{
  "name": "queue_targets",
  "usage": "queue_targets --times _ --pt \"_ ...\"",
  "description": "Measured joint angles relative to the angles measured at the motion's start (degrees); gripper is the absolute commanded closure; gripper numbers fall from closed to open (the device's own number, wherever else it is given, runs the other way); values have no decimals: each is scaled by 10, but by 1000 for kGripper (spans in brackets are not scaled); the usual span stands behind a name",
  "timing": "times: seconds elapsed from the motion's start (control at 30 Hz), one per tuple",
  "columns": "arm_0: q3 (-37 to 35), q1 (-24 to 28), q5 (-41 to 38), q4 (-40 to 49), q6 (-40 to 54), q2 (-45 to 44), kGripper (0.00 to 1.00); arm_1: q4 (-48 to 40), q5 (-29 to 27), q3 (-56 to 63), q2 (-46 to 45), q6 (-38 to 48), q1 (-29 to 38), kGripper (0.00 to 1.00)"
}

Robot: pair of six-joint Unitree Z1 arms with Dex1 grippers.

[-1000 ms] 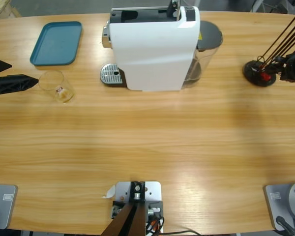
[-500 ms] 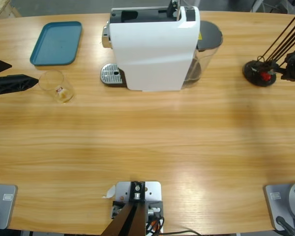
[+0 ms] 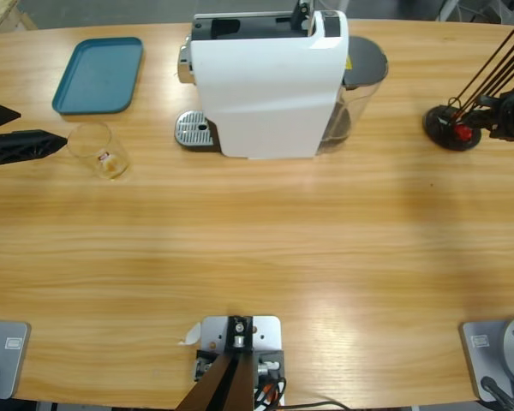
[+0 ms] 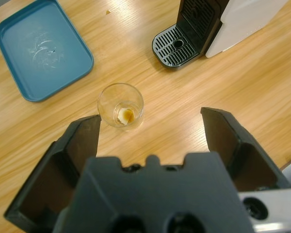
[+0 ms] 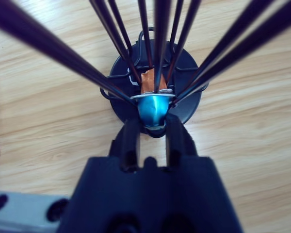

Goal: Pour coffee

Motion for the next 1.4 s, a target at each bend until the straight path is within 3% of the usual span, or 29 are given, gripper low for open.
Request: queue_targets --times 0.53,1.4 --pt "0 -4 0 0 0 -1 101 7 -1 -2 -9 0 -2 1000" --pt "1 -4 0 1 0 -7 101 305 -5 -266 -95 -22 -2 1000"
